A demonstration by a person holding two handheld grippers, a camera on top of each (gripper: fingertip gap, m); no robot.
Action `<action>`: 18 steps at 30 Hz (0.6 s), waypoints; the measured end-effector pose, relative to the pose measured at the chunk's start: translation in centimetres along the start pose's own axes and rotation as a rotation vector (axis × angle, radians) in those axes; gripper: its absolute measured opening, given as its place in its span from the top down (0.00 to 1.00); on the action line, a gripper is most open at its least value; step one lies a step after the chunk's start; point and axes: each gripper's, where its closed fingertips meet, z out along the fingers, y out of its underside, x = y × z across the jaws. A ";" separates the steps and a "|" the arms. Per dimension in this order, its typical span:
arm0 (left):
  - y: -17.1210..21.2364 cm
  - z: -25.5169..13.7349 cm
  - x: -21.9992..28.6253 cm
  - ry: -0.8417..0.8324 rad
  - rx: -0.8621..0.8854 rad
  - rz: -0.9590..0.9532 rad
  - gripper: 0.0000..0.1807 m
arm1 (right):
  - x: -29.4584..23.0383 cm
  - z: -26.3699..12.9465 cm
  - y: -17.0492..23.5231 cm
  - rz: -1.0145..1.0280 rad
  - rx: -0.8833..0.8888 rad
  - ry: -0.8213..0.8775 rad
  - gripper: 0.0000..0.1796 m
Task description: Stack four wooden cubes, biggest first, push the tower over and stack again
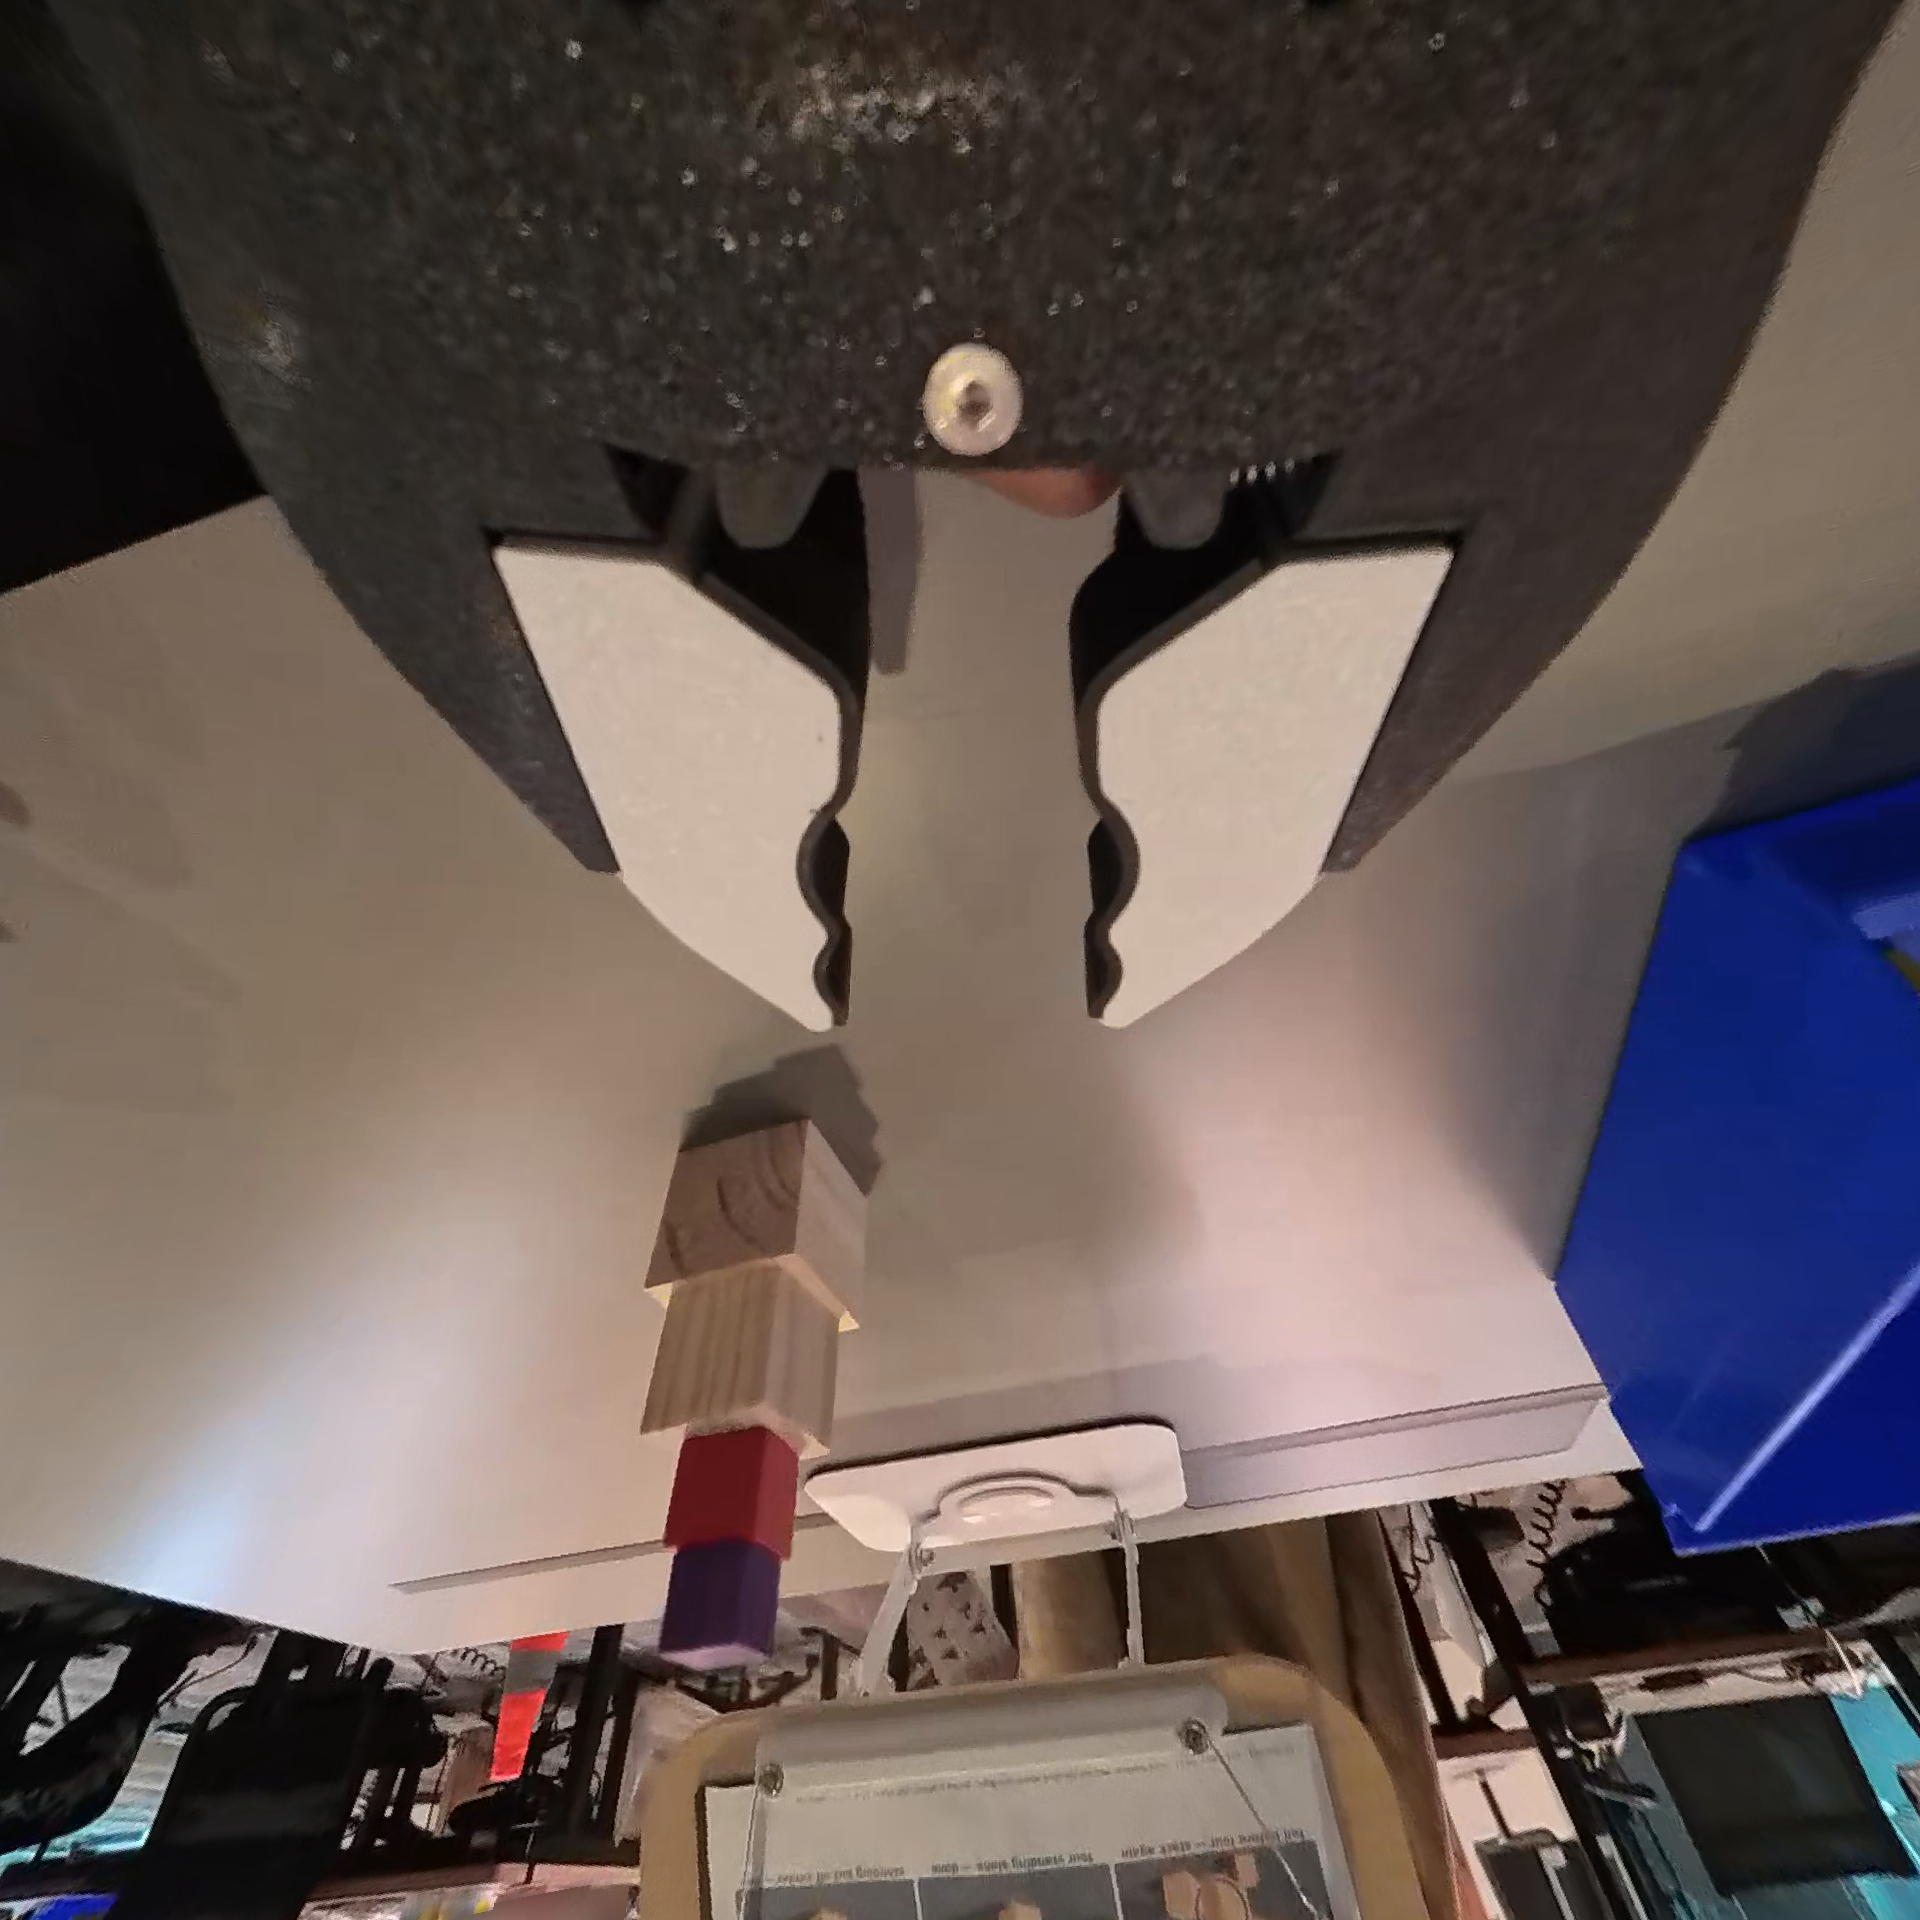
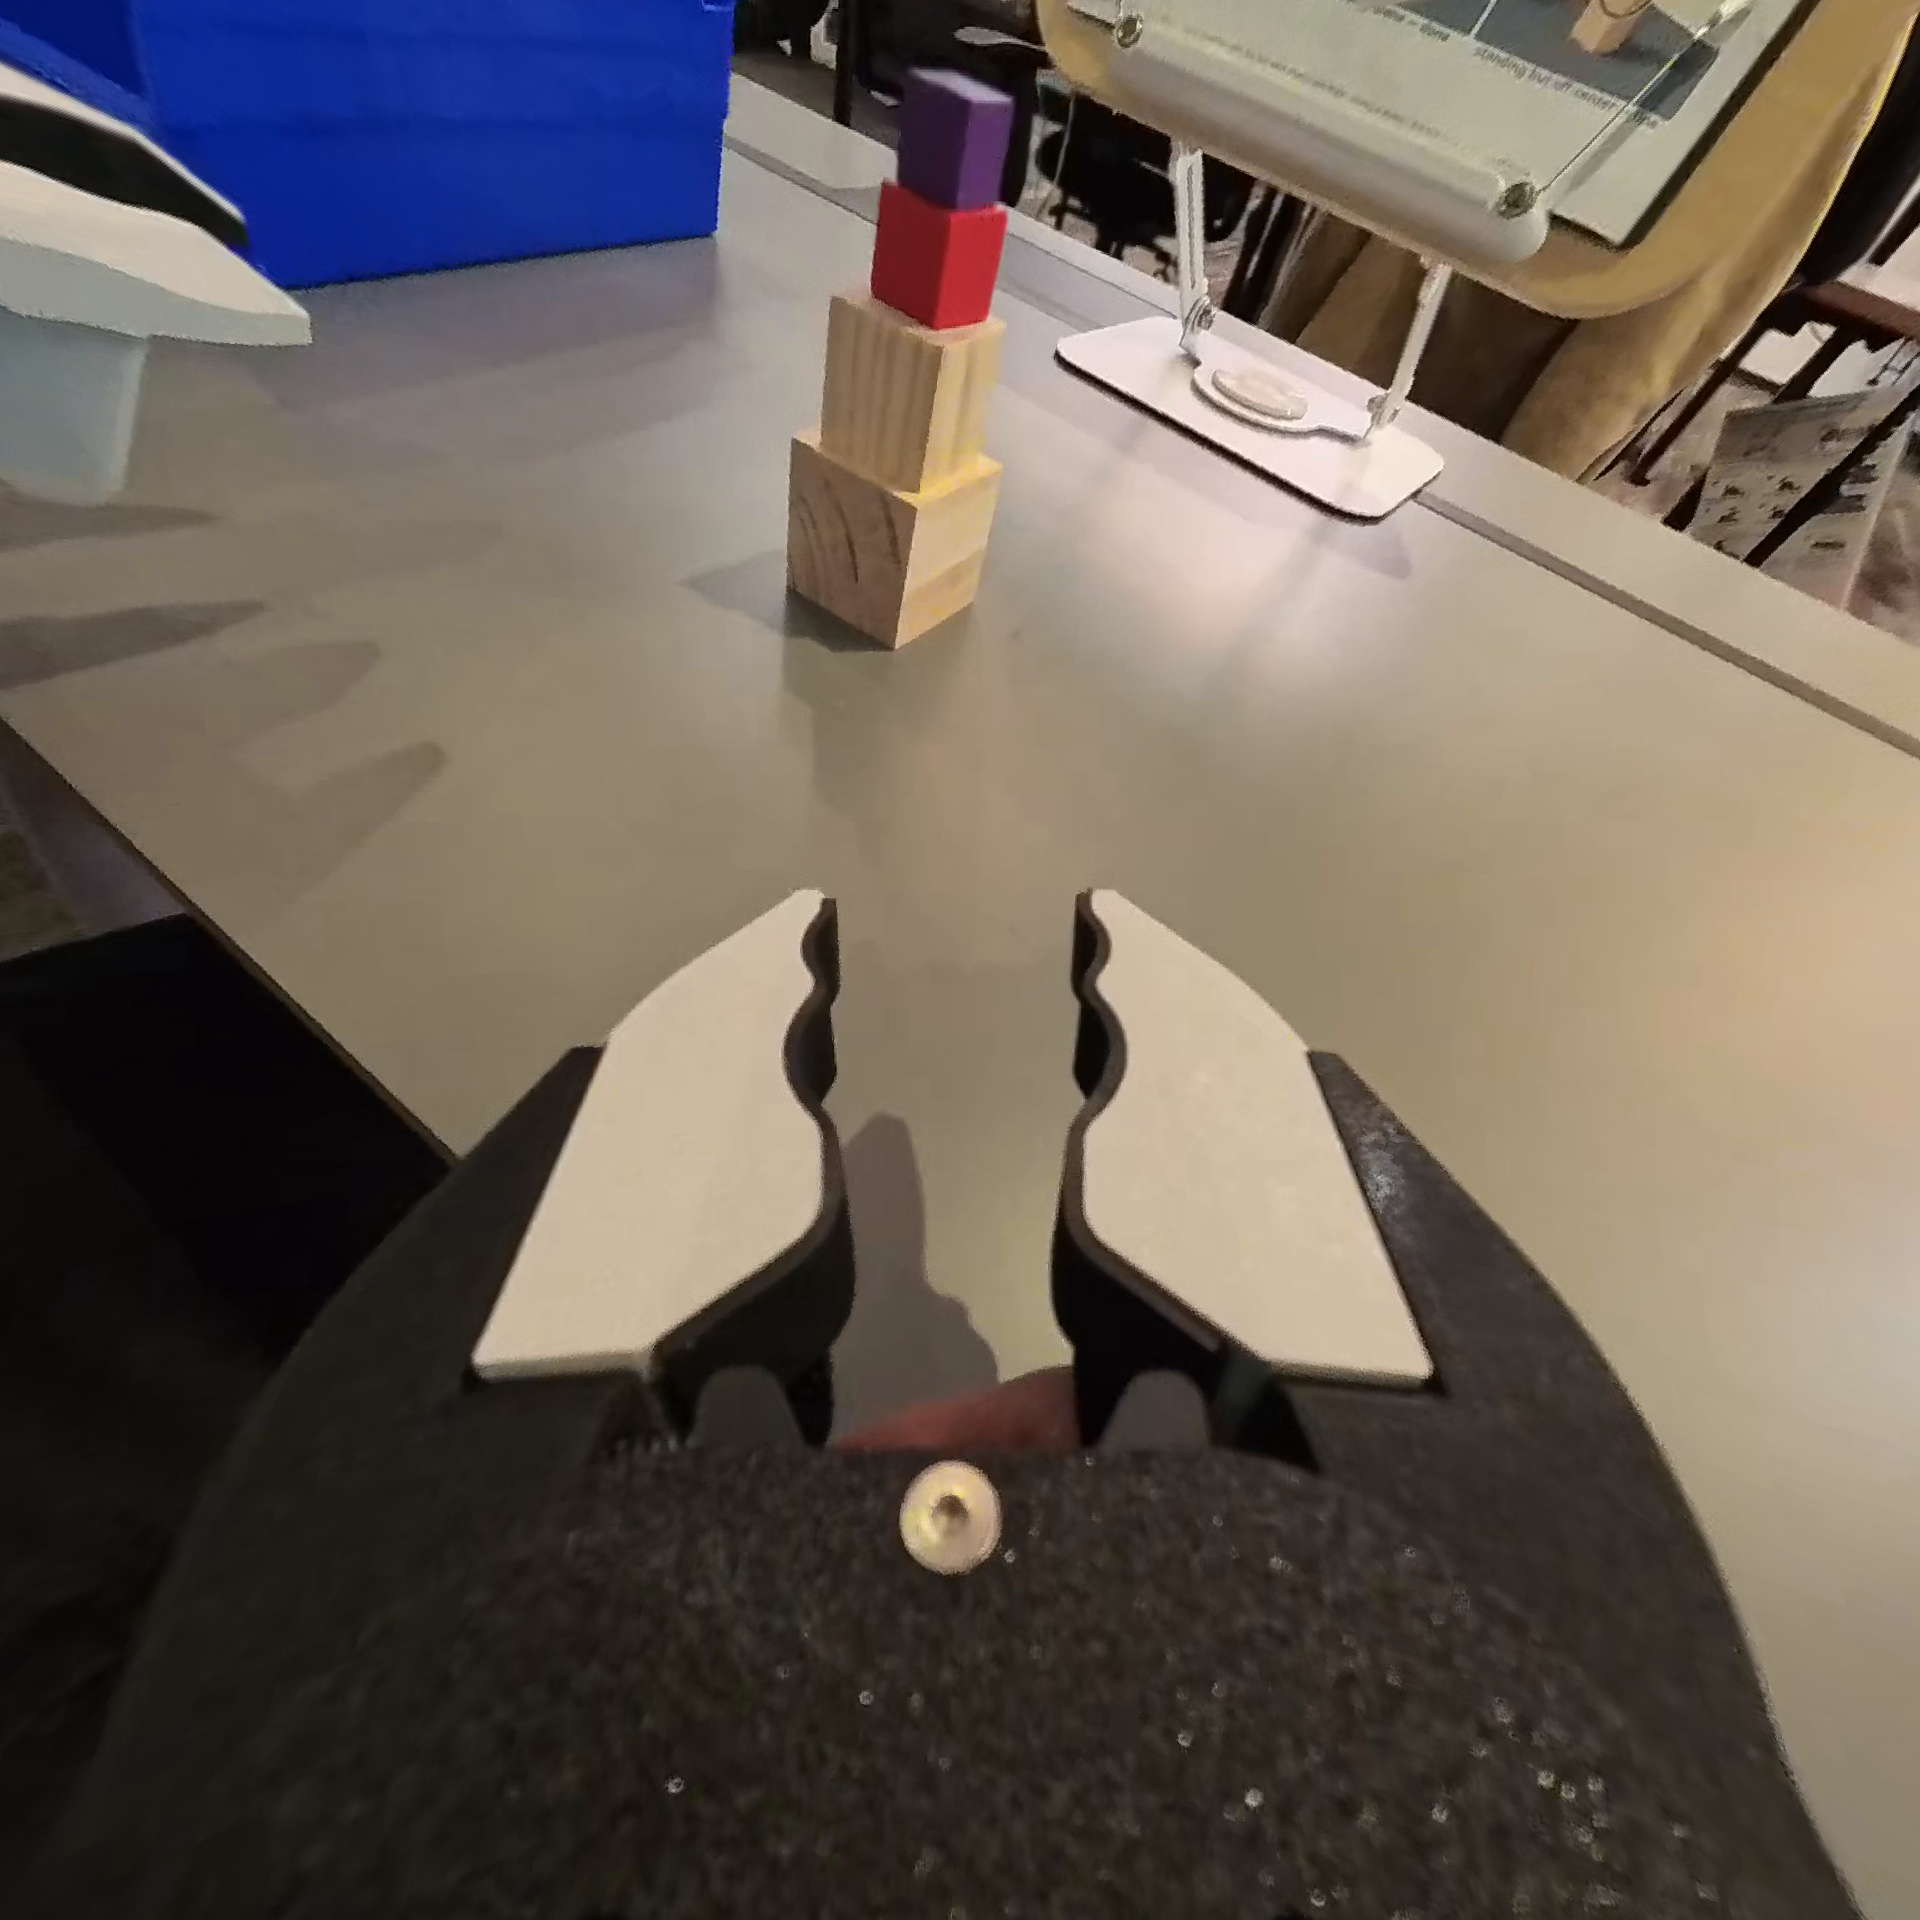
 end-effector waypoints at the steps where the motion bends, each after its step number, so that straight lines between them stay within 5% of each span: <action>1: 0.0 0.0 0.1 0.000 0.003 0.008 0.76 | -0.1 0.1 0.0 -0.008 0.001 0.001 0.76; 18: -0.3 -0.5 0.7 0.009 0.001 0.032 0.77 | -1.3 0.4 0.9 -0.068 -0.036 -0.007 0.78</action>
